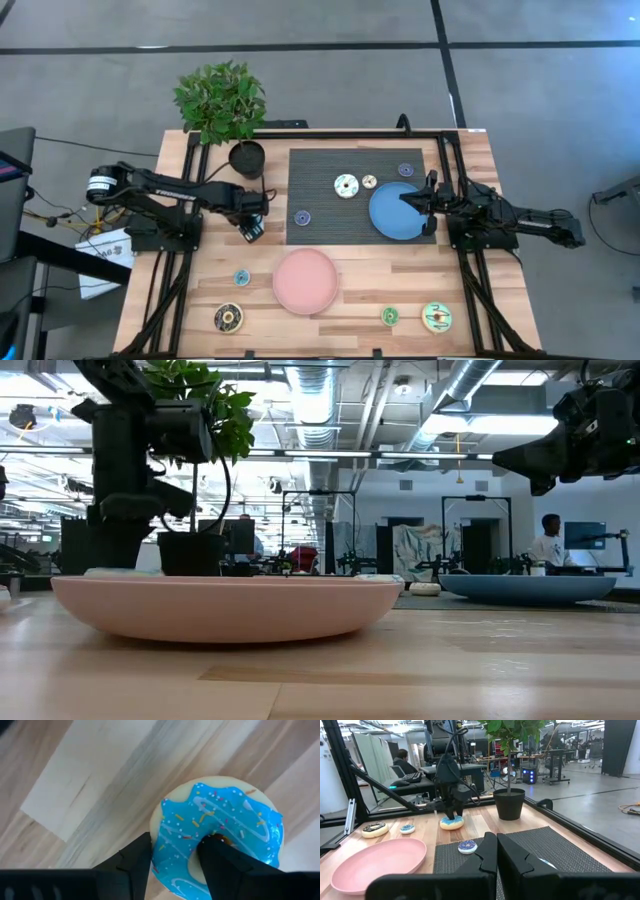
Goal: Pick & Place donuts
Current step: Put the large blue donut onto the light orange plate
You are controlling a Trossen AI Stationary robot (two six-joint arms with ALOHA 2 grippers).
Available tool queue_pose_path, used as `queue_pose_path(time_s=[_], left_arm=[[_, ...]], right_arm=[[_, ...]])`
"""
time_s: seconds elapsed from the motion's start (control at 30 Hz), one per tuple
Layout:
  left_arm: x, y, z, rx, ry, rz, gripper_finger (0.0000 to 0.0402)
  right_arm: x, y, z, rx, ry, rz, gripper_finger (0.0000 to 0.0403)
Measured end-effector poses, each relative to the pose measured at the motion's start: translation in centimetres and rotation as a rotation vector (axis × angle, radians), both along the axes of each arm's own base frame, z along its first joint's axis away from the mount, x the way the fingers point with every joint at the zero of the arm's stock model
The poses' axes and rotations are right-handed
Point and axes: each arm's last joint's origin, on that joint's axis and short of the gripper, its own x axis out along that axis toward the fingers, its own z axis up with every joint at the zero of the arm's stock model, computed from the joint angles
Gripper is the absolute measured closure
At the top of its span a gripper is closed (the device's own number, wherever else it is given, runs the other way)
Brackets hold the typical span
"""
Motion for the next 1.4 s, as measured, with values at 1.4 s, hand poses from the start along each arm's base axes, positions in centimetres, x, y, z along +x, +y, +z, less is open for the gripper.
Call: queue_pose_path(time_s=[1.4], left_arm=[[10.6,-17.2,3.8,-0.021,-0.302,-0.400,0.0248]], right_arm=[[0.0,0.0,0.0,0.000,0.000,-0.001,0.0403]])
